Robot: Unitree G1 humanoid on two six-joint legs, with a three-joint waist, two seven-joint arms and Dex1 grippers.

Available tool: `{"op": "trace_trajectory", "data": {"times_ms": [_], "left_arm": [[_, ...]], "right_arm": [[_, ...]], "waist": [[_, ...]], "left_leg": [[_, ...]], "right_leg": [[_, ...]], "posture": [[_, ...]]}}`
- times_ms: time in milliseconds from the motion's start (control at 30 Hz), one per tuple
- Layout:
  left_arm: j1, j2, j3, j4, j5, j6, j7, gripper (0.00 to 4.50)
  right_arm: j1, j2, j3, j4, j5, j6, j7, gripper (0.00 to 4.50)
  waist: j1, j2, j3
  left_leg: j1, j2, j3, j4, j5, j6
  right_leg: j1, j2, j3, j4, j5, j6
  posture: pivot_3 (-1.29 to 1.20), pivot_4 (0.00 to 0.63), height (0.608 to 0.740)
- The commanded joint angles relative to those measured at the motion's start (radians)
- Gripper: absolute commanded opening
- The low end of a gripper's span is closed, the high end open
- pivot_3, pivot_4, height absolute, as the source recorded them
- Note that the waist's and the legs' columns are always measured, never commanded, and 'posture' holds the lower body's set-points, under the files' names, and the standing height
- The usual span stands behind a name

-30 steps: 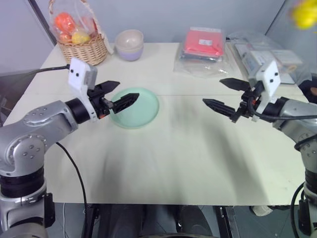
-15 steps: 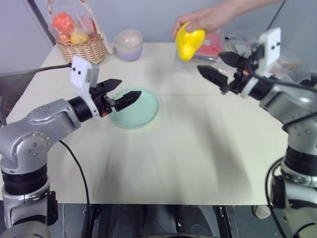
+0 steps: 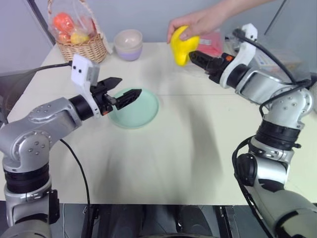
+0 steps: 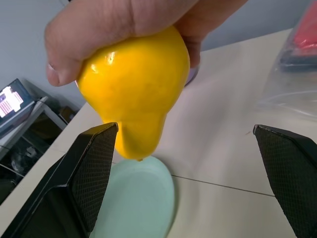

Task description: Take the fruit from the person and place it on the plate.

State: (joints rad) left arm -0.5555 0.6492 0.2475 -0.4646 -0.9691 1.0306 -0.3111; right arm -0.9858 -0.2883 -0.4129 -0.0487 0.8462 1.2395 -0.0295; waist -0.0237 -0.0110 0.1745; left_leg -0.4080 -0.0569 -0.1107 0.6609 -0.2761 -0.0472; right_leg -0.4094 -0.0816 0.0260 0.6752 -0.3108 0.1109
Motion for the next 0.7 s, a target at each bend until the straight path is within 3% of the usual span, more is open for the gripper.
{"op": "trace_trajectory", "data": {"times_ms": [33,333,700], "left_arm": [[-0.011,0.005,0.022,-0.023,0.005,-0.027,0.005,4.50],[-0.005,0.001,0.023,-0.032,0.001,-0.027,0.016,4.50],[0.002,-0.005,0.030,-0.048,-0.007,-0.025,0.032,4.50]], "right_arm": [[-0.042,0.030,0.003,-0.027,0.029,0.009,-0.010,4.47],[-0.043,0.062,0.064,-0.027,0.003,-0.003,0.016,4.47],[-0.122,0.041,0.170,0.156,-0.124,-0.165,0.160,4.47]], "waist": [[-0.003,0.000,0.000],[-0.021,0.000,0.000],[-0.022,0.000,0.000]], "left_leg": [[0.000,0.000,0.000,0.000,0.000,0.000],[0.000,0.000,0.000,0.000,0.000,0.000],[0.000,0.000,0.000,0.000,0.000,0.000]], "right_leg": [[0.000,0.000,0.000,0.001,0.000,0.000],[0.000,0.000,0.000,0.002,0.000,0.000],[-0.001,0.000,0.000,0.003,0.000,0.000]], "posture": [[0.00,0.150,0.740],[0.00,0.150,0.740],[0.00,0.150,0.740]]}}
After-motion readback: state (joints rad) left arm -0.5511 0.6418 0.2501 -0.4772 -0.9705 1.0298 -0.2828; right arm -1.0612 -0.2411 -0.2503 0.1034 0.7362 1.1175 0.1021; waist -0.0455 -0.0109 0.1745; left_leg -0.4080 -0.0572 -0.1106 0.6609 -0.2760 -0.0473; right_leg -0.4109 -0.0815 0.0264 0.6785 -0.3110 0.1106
